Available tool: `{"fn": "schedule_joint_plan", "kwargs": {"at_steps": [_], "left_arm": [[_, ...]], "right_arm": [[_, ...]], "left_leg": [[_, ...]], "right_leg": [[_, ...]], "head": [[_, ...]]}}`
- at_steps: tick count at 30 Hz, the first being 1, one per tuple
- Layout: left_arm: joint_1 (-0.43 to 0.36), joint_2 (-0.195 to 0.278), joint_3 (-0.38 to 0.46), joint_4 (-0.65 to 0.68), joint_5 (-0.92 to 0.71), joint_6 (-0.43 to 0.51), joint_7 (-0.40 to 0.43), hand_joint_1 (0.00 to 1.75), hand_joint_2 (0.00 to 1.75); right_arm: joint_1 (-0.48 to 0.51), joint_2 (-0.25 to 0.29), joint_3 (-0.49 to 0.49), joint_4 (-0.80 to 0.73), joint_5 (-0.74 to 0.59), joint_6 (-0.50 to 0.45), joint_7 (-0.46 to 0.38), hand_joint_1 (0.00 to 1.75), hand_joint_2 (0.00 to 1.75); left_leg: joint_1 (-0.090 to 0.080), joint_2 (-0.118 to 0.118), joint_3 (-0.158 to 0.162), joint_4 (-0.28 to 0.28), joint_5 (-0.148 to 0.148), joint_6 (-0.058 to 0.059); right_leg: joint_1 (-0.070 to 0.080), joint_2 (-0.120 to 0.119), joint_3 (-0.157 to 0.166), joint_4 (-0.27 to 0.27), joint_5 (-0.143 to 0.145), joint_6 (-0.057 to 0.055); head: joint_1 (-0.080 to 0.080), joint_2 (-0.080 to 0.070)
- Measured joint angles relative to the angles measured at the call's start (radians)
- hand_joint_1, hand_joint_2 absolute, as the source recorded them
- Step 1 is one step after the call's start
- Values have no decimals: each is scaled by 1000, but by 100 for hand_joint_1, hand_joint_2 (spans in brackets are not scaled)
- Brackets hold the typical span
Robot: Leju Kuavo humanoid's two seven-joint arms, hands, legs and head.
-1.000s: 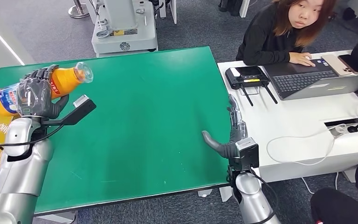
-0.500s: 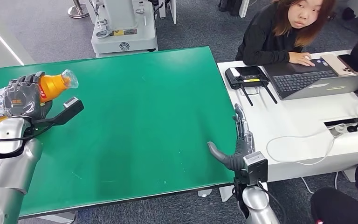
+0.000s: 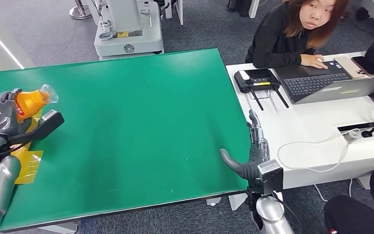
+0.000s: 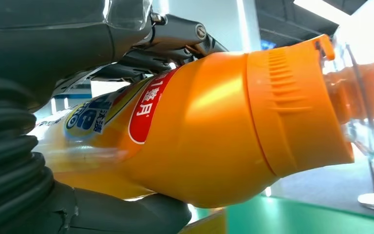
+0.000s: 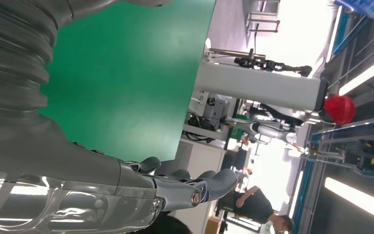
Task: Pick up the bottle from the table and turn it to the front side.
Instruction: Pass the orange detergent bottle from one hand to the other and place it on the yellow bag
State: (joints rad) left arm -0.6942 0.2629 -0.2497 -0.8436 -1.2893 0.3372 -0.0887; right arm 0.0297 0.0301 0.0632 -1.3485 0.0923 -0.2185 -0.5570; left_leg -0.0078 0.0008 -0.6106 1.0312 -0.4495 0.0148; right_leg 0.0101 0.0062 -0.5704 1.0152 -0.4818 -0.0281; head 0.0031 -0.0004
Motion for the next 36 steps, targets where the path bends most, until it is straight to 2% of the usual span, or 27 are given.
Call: {"fn": "schedule_joint_plan", "kwargs": {"at_steps": [8,15,22,26,30,36], "left_arm": [[72,83,43,-33,76,-16,-52,175,175],[185,148,84,-59,167,-8,-117,175,175],[288,188,92,-124,249,-95,-216,175,175],[309,197,92,-150,274,-162,-288,175,175],[307,189,73,-163,269,-195,-313,175,175],[243,158,-18,-147,260,-231,-319,175,175]], "right_arm": [[34,-7,-8,-23,-17,-8,-1,0,175],[48,-19,-10,-31,-34,-8,-10,0,175],[53,-25,-10,-54,-42,-10,-12,0,175],[45,-27,-10,-55,-46,2,-12,0,175],[42,-27,-10,-59,-35,15,-11,0,175],[42,-26,-15,-73,-8,28,-8,0,175]], "left_leg": [[0,1,0,0,0,0],[0,2,0,-1,0,0],[0,0,0,-1,0,0],[0,0,0,0,0,0],[0,0,0,0,0,0],[0,0,0,1,0,0]], "right_leg": [[0,1,0,0,0,0],[0,2,-1,0,0,0],[0,0,-1,0,0,0],[0,0,-1,0,0,0],[0,0,-1,-1,0,0],[0,-1,0,-1,1,0]], "head": [[0,0],[0,0],[0,0],[0,0],[0,0],[0,0]]}}
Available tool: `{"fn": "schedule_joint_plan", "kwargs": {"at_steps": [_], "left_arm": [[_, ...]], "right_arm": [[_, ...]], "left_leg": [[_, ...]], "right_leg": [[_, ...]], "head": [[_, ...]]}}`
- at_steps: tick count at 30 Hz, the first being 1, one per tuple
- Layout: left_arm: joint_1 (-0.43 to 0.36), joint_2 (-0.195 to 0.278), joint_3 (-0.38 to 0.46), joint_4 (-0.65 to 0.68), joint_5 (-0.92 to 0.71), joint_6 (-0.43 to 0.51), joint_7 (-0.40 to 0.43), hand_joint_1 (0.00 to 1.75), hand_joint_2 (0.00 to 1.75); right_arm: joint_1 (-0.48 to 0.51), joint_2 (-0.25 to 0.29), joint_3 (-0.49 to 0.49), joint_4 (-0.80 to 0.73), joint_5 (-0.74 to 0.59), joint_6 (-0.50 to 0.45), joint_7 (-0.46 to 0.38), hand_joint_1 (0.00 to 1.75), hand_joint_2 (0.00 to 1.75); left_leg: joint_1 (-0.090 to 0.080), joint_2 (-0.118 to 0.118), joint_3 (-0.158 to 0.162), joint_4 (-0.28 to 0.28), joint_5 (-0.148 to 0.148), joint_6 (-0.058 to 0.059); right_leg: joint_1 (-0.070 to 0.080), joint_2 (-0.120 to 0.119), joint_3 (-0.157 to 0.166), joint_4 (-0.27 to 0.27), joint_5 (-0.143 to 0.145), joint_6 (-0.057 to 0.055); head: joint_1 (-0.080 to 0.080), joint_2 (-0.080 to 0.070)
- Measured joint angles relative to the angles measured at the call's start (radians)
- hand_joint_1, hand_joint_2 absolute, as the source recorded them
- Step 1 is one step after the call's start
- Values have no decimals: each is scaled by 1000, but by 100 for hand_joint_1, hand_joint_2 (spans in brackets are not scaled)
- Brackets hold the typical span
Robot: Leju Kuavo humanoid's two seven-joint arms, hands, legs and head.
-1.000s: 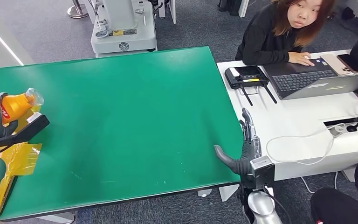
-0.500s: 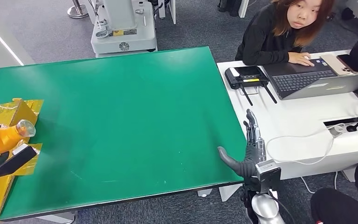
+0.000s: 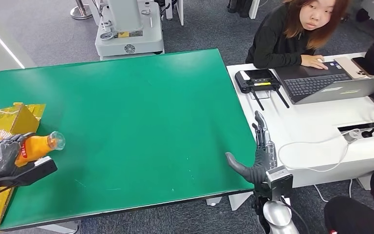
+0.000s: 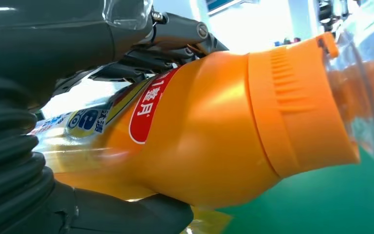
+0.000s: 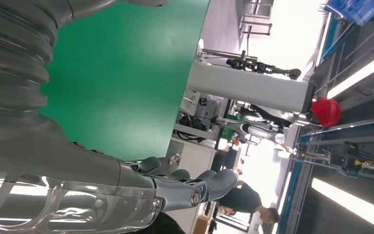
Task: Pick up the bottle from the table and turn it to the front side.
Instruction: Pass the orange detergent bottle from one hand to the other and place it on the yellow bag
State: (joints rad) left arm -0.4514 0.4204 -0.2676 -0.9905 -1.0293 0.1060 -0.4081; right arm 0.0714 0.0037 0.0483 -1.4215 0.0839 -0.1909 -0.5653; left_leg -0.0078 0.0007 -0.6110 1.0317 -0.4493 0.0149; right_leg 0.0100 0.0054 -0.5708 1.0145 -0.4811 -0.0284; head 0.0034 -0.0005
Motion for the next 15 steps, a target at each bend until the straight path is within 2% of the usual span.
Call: {"fn": "schedule_joint_plan", "kwargs": {"at_steps": [6,15], "left_arm": [[-84,-27,-79,49,1,-40,0,175,175],[-93,-28,-106,98,20,-44,24,175,175]], "right_arm": [[-2,-3,-18,0,-3,27,7,0,175],[-15,-25,-22,54,-32,29,-25,0,175]], "left_leg": [[0,1,0,0,0,0],[0,2,0,0,0,0]], "right_leg": [[0,2,0,0,0,0],[0,2,0,0,0,0]], "head": [[0,0],[0,0]]}}
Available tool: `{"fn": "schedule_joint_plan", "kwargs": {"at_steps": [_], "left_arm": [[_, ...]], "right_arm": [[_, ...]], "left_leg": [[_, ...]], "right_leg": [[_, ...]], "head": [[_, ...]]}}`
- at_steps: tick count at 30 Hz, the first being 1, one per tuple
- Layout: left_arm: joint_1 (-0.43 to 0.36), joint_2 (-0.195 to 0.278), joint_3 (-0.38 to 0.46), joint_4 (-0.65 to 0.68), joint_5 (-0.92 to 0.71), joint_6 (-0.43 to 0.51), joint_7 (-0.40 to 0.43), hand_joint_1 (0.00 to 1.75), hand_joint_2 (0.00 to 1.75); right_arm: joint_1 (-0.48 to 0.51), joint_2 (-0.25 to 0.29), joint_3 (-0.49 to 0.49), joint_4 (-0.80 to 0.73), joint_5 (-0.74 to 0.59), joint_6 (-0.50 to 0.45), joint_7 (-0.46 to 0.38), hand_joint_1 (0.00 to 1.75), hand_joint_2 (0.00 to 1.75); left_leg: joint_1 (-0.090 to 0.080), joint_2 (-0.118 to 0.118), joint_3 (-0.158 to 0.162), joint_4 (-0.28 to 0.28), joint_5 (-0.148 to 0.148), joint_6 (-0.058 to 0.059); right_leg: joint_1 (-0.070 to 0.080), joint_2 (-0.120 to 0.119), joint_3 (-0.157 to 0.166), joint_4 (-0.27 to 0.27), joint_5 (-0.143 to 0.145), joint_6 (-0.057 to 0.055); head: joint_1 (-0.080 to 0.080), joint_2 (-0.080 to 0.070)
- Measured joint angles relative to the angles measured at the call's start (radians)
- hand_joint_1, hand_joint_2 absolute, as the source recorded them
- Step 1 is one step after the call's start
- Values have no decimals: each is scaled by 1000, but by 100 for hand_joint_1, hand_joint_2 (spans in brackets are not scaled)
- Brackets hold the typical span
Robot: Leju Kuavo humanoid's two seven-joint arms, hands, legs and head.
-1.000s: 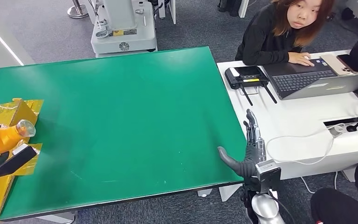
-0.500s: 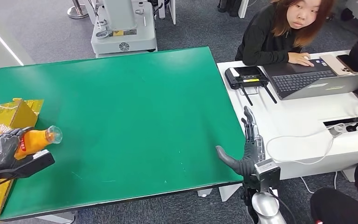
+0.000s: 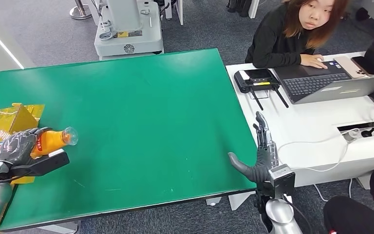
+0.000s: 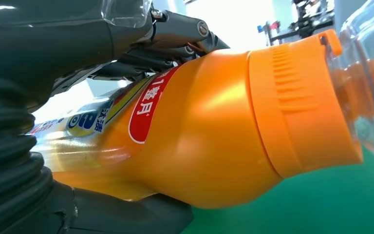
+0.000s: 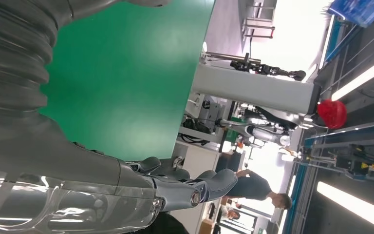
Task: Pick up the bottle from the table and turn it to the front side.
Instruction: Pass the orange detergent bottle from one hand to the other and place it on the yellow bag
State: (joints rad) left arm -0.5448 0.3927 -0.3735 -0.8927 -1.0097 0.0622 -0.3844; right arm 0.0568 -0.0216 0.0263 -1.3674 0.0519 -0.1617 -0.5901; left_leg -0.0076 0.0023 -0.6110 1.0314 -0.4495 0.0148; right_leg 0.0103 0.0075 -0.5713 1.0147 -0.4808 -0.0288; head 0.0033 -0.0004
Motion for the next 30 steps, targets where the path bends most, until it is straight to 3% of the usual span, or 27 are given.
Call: {"fn": "schedule_joint_plan", "kwargs": {"at_steps": [17,30], "left_arm": [[-16,32,0,73,15,18,13,175,175],[-89,-10,0,172,-3,12,15,175,175]], "right_arm": [[14,-7,-9,41,-11,-23,-11,0,175],[112,-7,-81,-44,6,8,-11,0,175]], "left_leg": [[0,-1,0,0,0,0],[0,-1,0,0,0,0]], "right_leg": [[0,-1,0,0,0,0],[0,-2,0,0,0,0]], "head": [[0,0],[0,0]]}}
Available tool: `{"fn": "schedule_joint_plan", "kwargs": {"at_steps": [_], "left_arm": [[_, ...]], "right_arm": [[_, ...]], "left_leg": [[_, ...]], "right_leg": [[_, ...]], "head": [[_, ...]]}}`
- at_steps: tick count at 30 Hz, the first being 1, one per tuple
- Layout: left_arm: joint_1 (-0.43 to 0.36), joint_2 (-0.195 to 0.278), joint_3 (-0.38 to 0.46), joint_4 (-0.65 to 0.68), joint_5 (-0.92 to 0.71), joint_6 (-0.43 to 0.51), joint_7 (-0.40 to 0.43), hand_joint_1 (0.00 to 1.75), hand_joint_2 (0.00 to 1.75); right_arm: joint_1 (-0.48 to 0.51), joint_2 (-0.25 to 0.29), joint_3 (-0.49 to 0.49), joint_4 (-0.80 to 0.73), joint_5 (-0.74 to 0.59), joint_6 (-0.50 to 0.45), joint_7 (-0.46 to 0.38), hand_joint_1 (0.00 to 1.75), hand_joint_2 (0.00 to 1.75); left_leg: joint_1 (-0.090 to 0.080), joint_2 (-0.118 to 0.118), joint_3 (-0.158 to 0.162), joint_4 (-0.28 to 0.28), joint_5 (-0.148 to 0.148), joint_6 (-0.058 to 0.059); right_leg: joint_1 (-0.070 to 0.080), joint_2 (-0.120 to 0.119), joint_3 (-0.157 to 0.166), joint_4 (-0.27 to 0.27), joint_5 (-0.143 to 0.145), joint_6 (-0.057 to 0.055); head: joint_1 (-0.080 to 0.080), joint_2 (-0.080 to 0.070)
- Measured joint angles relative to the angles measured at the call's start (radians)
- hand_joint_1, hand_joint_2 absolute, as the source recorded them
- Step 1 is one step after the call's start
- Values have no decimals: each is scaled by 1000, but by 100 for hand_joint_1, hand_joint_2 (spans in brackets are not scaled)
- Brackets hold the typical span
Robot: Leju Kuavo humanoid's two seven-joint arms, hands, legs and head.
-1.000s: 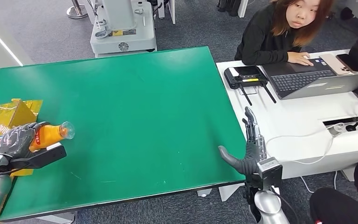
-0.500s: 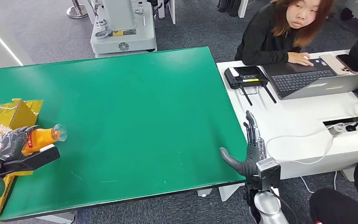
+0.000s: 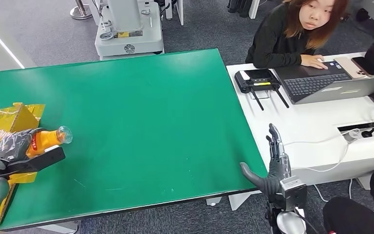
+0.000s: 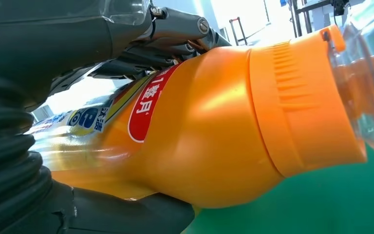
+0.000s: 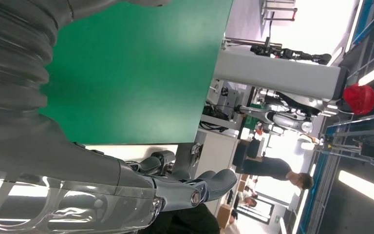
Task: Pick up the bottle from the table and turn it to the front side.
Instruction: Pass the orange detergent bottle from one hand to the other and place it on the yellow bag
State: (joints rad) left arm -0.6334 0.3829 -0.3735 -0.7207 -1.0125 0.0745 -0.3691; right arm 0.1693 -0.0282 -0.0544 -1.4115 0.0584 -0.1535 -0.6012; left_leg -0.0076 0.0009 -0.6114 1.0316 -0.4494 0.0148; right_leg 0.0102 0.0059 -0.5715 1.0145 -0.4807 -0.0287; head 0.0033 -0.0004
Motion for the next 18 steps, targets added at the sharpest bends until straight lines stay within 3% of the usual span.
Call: {"fn": "schedule_joint_plan", "kwargs": {"at_steps": [9,18], "left_arm": [[-11,-26,0,31,-10,2,31,175,175],[7,-13,20,23,-31,-7,85,175,175]], "right_arm": [[32,1,-51,-40,10,30,10,0,175],[40,16,-104,-67,25,74,13,0,175]], "left_leg": [[0,0,0,0,0,0],[0,1,0,0,0,0]], "right_leg": [[0,0,0,0,0,0],[0,1,0,0,0,0]], "head": [[0,0],[0,0]]}}
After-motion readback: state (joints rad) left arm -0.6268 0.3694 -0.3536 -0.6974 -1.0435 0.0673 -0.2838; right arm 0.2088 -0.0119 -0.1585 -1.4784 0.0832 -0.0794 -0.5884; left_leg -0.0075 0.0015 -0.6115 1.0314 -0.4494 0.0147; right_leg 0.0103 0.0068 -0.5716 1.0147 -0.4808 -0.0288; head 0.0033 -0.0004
